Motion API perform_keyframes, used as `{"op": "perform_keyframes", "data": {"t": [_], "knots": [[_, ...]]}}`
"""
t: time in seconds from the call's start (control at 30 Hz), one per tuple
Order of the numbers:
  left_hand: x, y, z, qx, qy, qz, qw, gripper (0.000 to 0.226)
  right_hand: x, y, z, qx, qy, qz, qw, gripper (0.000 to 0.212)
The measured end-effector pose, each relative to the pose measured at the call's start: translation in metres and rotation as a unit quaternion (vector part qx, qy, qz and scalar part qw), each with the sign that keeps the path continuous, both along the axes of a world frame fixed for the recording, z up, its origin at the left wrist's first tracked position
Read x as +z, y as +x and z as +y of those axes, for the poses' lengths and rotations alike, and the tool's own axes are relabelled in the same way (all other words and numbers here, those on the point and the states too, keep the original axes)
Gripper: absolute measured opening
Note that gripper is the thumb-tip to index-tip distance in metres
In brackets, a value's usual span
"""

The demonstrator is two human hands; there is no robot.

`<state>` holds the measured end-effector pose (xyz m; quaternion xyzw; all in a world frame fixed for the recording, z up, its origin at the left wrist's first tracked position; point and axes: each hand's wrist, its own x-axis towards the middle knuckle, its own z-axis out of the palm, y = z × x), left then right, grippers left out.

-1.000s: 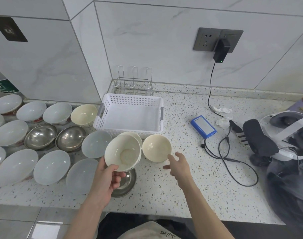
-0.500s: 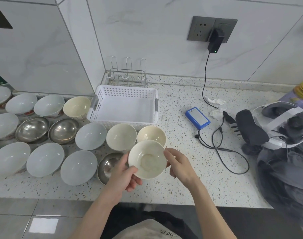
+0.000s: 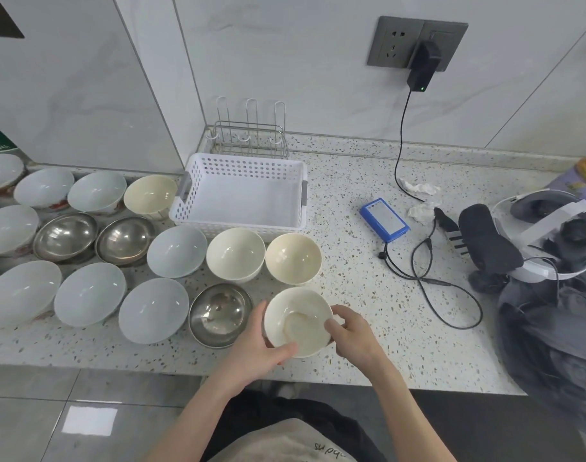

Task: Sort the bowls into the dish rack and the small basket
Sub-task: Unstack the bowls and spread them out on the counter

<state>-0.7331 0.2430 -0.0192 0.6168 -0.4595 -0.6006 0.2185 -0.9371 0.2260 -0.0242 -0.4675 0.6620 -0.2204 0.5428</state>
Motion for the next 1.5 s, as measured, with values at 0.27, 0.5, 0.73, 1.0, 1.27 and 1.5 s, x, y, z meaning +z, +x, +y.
{"op": "perform_keyframes", "data": {"t": [0.27, 0.5, 0.73, 1.0, 1.27, 1.5], "knots": [[-0.004, 0.004, -0.007, -0.071, -0.080, -0.087, 0.990, 0.101, -0.008, 0.007, -0.007, 0.014, 0.024, -0.009, 1.000, 0.026], [-0.005, 0.005, -0.010, -0.069, -0.078, -0.118, 0.987, 0.094, -0.009, 0.010, -0.008, 0.015, 0.025, -0.018, 0.999, 0.030], [-0.008, 0.006, -0.010, -0.066, -0.086, -0.145, 0.984, 0.093, -0.011, 0.013, -0.012, 0.018, 0.017, -0.007, 1.000, 0.033], [-0.006, 0.002, -0.013, -0.102, -0.066, -0.207, 0.971, 0.106, -0.014, 0.011, -0.012, 0.037, 0.020, 0.019, 0.999, 0.033], [-0.005, 0.007, -0.014, -0.119, -0.008, -0.273, 0.954, 0.130, -0.010, 0.015, -0.015, 0.077, 0.025, 0.038, 0.996, 0.035], [-0.004, 0.008, -0.014, -0.122, 0.007, -0.290, 0.949, 0.132, -0.005, 0.014, -0.018, 0.114, 0.045, 0.050, 0.991, 0.037]]}}
